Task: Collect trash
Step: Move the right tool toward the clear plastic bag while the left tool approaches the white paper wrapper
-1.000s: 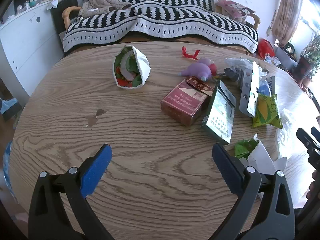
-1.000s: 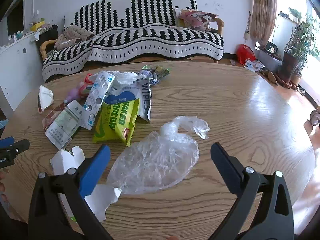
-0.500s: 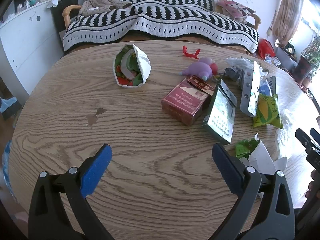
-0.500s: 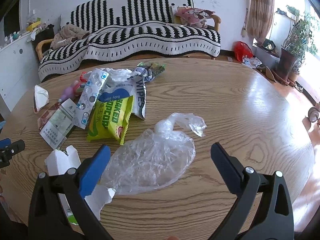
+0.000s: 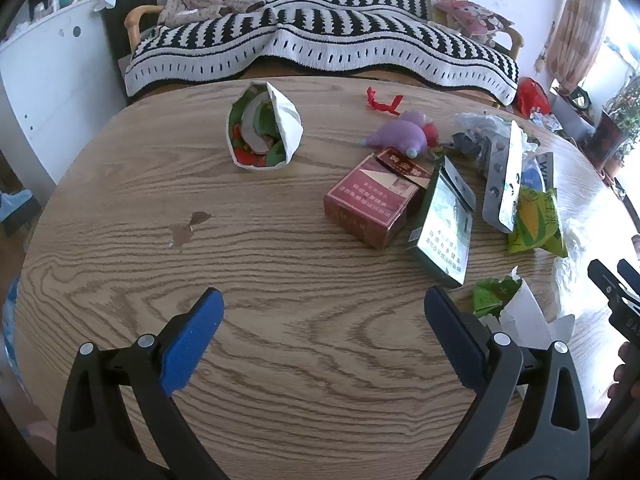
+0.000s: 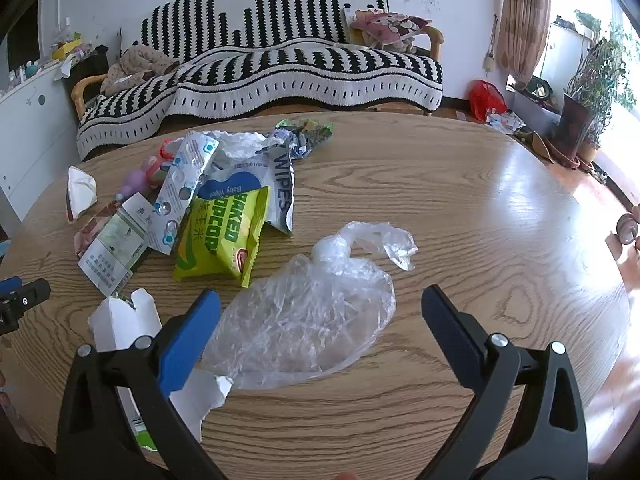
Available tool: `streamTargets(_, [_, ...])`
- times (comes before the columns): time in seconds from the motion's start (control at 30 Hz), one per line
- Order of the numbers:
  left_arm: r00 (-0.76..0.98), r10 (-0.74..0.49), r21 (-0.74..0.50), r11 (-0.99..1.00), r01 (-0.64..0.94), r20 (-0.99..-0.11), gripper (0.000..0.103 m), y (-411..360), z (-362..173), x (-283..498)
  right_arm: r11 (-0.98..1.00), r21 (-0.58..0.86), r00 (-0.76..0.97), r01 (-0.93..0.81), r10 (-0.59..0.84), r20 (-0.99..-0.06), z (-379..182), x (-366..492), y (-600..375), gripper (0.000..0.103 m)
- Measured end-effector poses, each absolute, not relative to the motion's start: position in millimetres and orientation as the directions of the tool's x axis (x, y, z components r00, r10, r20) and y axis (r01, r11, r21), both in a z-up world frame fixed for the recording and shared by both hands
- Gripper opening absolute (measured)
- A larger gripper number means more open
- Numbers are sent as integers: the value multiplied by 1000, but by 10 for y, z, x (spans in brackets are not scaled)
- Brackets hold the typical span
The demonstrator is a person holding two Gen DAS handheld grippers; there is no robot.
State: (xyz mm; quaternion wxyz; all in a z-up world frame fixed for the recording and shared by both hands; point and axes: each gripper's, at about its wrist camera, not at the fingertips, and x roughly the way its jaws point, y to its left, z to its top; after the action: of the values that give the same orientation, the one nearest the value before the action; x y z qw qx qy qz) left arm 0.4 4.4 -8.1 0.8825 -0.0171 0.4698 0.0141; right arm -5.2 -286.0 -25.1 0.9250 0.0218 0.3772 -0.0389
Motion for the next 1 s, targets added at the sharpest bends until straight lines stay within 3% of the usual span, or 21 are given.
streamTargets(0.33, [545, 14, -22, 998, -59, -839, 98, 53, -124, 46, 995, 52, 679, 89, -22, -734, -280, -14, -2849, 97])
streamTargets(0.5, [624, 143, 105, 990, -97, -768, 98, 74, 91, 219, 995, 0, 664, 103, -69, -744, -322, 48, -2840, 97])
streamTargets(0.73, [627, 116, -21, 978, -208, -771, 98, 494, 169, 691, 990, 40, 653, 136, -59, -755, -394, 157, -2987, 97])
streamTargets(0.87, [625, 27, -171, 952, -254, -780, 98, 752, 54, 982, 990, 26, 643, 140, -71, -763, -421, 240, -3002, 97])
streamTargets(1.0, [614, 24, -181, 946, -270, -789, 98, 849, -5, 1173, 990, -9, 623, 140, -95, -777, -452, 309, -2998, 97])
